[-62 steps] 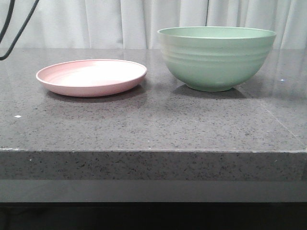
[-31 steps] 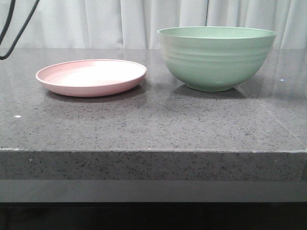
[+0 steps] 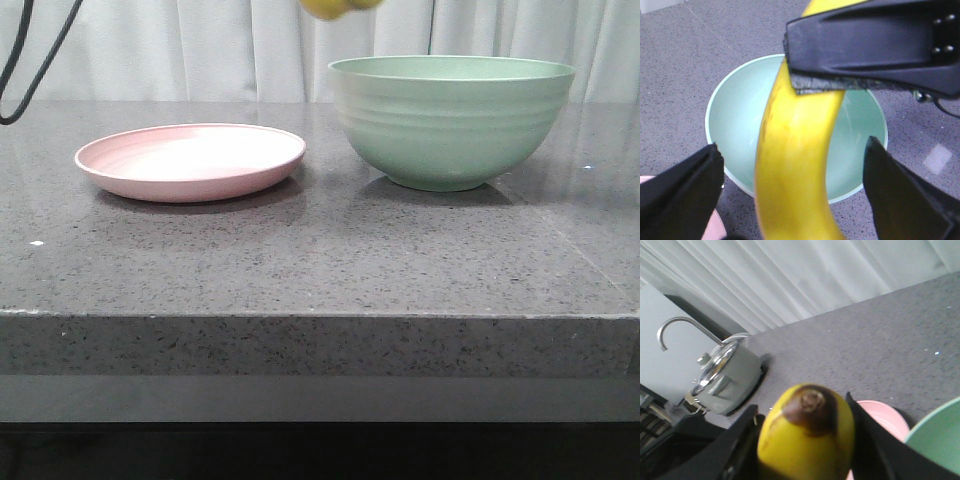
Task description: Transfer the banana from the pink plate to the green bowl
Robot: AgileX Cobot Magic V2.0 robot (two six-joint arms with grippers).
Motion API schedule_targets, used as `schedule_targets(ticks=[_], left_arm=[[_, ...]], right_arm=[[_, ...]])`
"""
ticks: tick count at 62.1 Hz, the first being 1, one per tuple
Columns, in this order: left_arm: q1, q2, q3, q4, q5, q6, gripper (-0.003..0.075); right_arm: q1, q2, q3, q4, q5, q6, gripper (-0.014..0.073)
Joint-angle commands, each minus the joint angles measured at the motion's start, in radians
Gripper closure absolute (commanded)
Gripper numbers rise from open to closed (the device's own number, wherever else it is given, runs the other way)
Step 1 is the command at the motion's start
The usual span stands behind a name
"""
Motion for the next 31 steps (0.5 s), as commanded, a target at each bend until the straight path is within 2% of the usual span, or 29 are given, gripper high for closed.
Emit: schedule_targets(ticks=[1,13,22,27,31], left_arm=[[-0.007,-0.042,-0.029,-0.026,-0.067,-0.002,0.0192],[-0.007,-0.042,-0.029,-0.026,-0.063,-0.002,0.0232],[-0.007,-0.042,-0.029,-0.026,-0.063,-0.002,0.0253],[-0.007,-0.042,-0.029,-0.026,-0.061,-0.002,0.0265],[-0.007,-0.042,-0.029,-0.026,-0.061,-0.002,0.0274]], right_arm=[[-0.030,-0.047,-0.036,0.025,0.001,-0.017,0.0343],[-0.063,-0.047,-0.036,-0.003,-0.055,-0.017,0.0343],[-0.098,-0.047,-0.076,-0.035,-0.040,-0.012,0.0343],[-0.104,-0.047,-0.127,-0.113,-0.039,0.028,0.0343],[-0.104,-0.045,-0.177,-0.246,-0.047,0.093,0.0343]])
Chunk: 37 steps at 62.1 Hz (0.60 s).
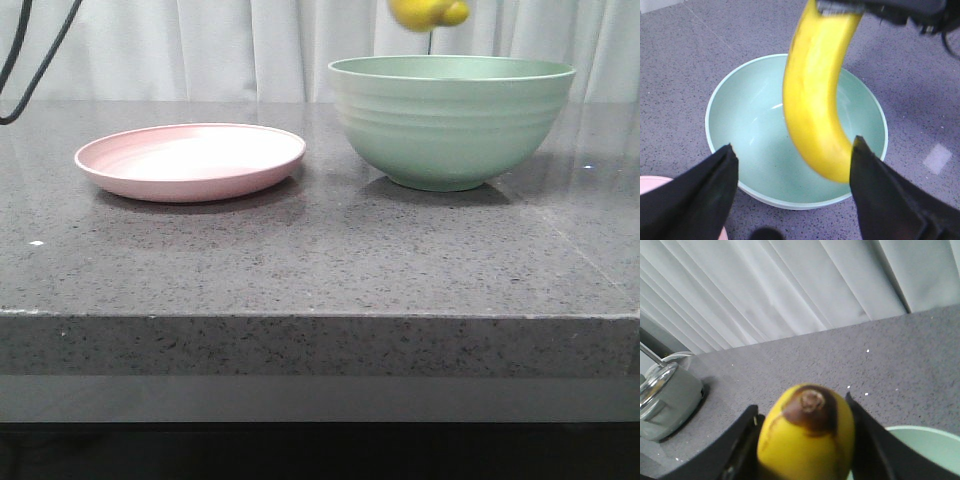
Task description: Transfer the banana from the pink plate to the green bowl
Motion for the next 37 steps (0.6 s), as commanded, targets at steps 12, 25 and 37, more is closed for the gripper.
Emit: schedule_targets(ticks=[12,25,37], left_arm=[[-0.007,-0.042,-0.029,-0.026,-0.060,-0.002,0.0282],[-0.007,-0.042,-0.029,-0.026,-0.056,-0.002,0.0282],[-0.007,-0.042,-0.029,-0.026,-0.054,-0.002,0.0282]], right_arm=[[-0.006,-0.028,-0.185,-0.444,0.030,0.264,0.0343],[0.018,0.066,-0.303,-0.592,0.087,0.362,0.0343],[0.036,0.182,-0.427,-0.693,0.152,0.432,0.0343]])
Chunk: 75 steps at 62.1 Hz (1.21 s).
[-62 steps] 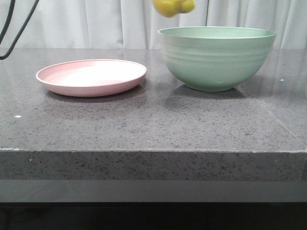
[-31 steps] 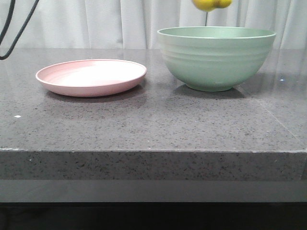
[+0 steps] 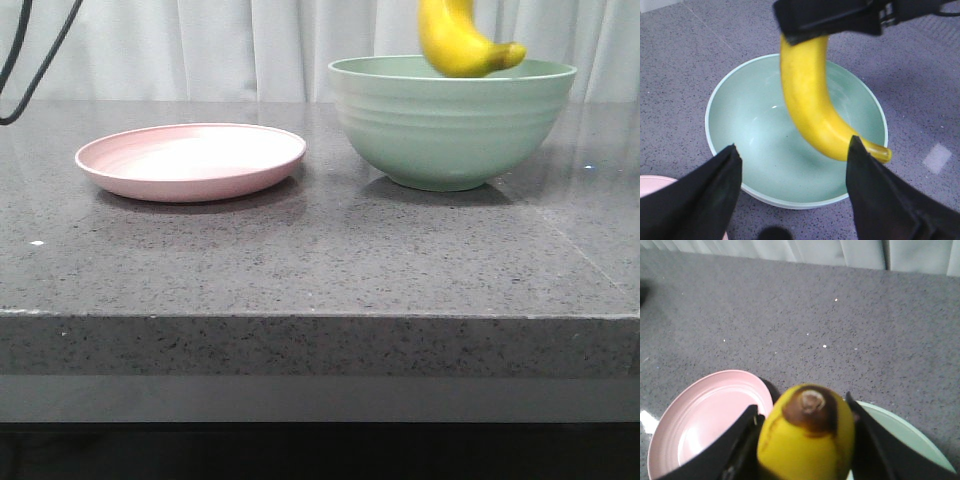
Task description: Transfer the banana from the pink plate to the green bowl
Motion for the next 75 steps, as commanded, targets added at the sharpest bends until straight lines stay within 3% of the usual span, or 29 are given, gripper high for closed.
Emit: schedule_targets(ticks=[1,24,38,55,67,75], left_arm=[[-0.007,-0.042,-0.029,-0.026,-0.054,-0.002,0.0282],[-0.007,-0.042,-0.029,-0.026,-0.054,-0.002,0.0282],[-0.007,-0.042,-0.029,-0.026,-0.054,-0.002,0.0282],[-0.007,-0.042,-0.029,-0.024,-0.059,-0.002,0.0282],[-0.007,-0.042,-0.029,-0.022,-0.059,-0.002,0.0282],[-0.007,-0.042,-0.029,-0.022,-0.059,-0.002,0.0282]], right_arm=[[-0.002,-0.007,-0.076,-0.004,-0.007,0.031,0.0343],[-0.002,0.087,-0.128,-0.015,0.010,0.044,0.0330],[-0.002,0.087,-0.129,-0.015,0.007,0.044,0.0116],[-0.007,0.008,-0.129,-0.028,0.068,0.044,0.0132],[-0.007,-0.130,-0.096,-0.219,0.154,0.231,0.0132],[-0.007,-0.260,0.021,-0.374,0.139,0.264,0.0132]])
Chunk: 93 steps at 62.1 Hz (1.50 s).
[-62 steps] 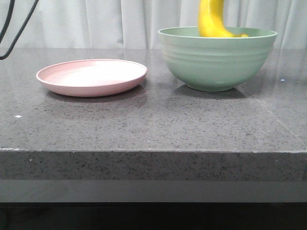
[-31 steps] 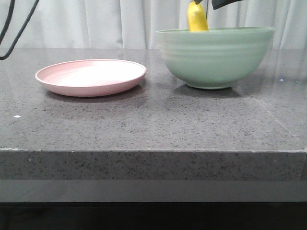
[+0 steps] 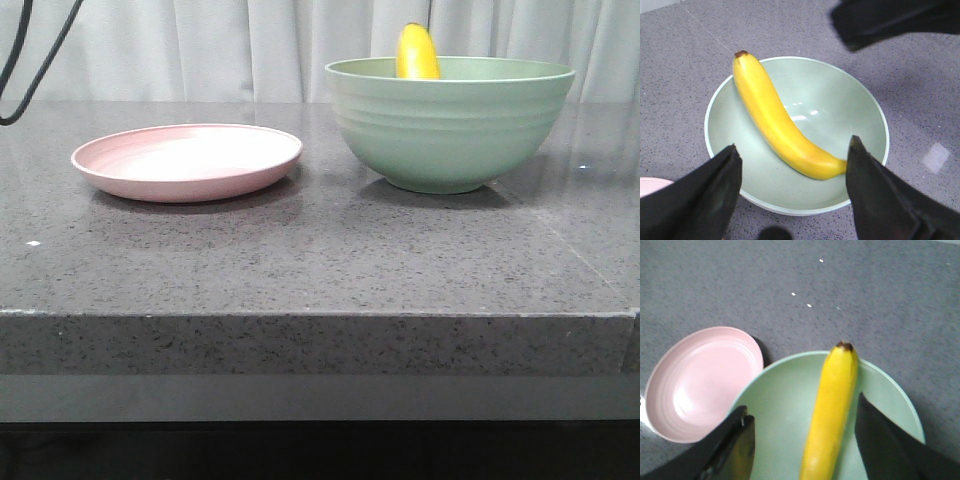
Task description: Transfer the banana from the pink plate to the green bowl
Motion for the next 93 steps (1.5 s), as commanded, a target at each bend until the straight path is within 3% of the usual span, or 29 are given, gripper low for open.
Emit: schedule_targets(ticks=[1,34,49,67,73,87,93], left_arm=[[-0.007,-0.042,-0.029,-0.022,-0.059,-0.002,0.0282],[-0.007,-0.042,-0.029,-0.022,-0.059,-0.002,0.0282],[-0.007,-0.042,-0.029,-0.022,-0.060,-0.002,0.0282],[-0.007,-0.042,-0.029,-0.022,-0.060,-0.002,0.0295],[-0.007,-0.042,-0.029,-0.022,-0.060,-0.002,0.0380],[-0.007,-0.042,-0.029,-0.022,-0.060,-0.002,0.0693],[-0.007,-0.042,-0.029,-0.022,-0.060,-0.002,0.0741]], right_arm=[[-0.006,-0.129,0.055,-0.075,-0.033,0.034,0.0132],[-0.006,-0.703,0.650,-0.108,-0.069,0.038,0.0132],[-0.006,-0.850,0.756,-0.102,-0.062,0.038,0.0132],[-0.006,-0.901,0.763,-0.101,-0.060,0.038,0.0137],[-0.006,-0.901,0.763,-0.101,-0.057,0.038,0.0242],[-0.006,-0.898,0.765,-0.101,-0.051,0.038,0.0573],[-0.006,-0.898,0.765,-0.101,-0.051,0.038,0.0643]])
